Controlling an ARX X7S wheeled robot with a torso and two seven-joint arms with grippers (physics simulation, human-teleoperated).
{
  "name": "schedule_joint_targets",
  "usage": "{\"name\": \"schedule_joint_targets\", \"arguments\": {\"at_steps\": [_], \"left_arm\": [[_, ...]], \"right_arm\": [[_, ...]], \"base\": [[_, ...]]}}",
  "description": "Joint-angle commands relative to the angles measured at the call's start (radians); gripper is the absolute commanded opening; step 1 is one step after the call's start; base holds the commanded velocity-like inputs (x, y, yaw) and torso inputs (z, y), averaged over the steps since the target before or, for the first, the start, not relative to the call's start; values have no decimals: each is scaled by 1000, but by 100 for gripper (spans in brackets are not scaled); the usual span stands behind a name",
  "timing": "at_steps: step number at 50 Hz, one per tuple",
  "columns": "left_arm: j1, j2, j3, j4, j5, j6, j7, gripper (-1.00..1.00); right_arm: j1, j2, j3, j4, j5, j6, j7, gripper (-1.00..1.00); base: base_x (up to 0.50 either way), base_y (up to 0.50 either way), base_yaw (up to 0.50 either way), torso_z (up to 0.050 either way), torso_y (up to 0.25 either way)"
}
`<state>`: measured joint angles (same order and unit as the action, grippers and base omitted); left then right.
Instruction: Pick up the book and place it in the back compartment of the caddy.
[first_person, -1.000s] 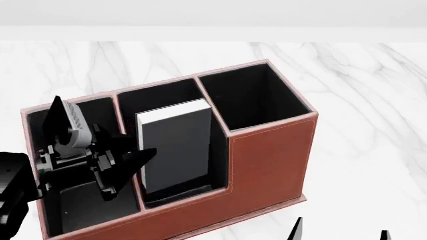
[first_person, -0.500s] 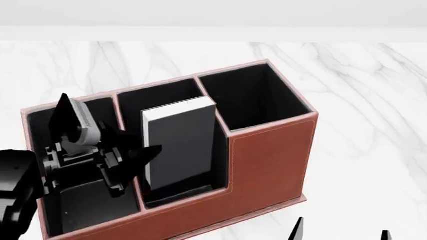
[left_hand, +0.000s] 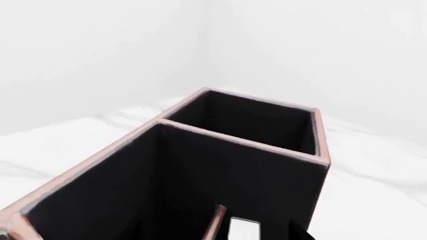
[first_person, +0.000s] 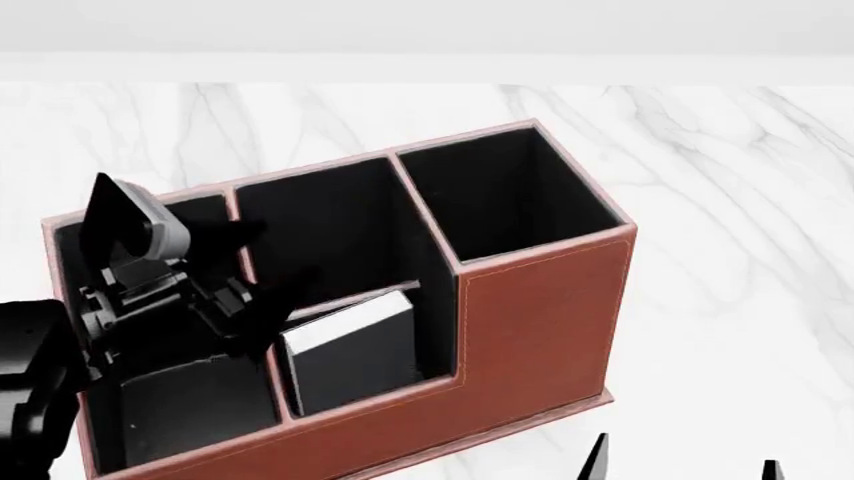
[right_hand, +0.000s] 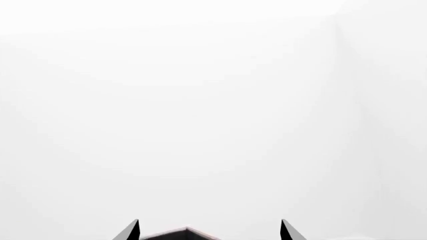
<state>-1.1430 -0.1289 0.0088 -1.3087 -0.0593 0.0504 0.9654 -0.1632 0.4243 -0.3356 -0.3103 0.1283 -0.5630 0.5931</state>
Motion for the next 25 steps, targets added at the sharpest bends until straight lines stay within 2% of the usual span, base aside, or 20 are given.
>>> {"name": "schedule_joint_targets", "arguments": {"at_steps": [1, 10, 12, 14, 16, 17, 25], "left_arm": [[-2, 11, -71, 0, 47, 24, -7, 100], [18, 16, -85, 14, 35, 94, 34, 100], [183, 21, -102, 314, 11, -145, 24, 100], [291, 21, -132, 614, -19, -278, 5, 100], [343, 22, -142, 719, -12, -315, -37, 100], [409, 19, -153, 855, -36, -401, -25, 100], [643, 20, -232, 1290, -103, -591, -74, 100]], "right_arm": [[1, 1, -1, 2, 3, -1, 2, 100], [1, -1, -5, 2, -8, 6, 5, 100], [-1, 0, -4, -4, -11, 10, 7, 100], [-1, 1, -3, -3, -11, 11, 7, 100], [-1, 1, -4, -4, -12, 15, 8, 100], [-1, 1, -5, -6, -18, 14, 8, 100], [7, -9, -23, 1, -42, 27, 4, 100]], "base": [[0, 0, 0, 0, 0], [0, 0, 0, 0, 0], [0, 0, 0, 0, 0], [0, 0, 0, 0, 0], [0, 0, 0, 0, 0], [0, 0, 0, 0, 0], [0, 0, 0, 0, 0]]}}
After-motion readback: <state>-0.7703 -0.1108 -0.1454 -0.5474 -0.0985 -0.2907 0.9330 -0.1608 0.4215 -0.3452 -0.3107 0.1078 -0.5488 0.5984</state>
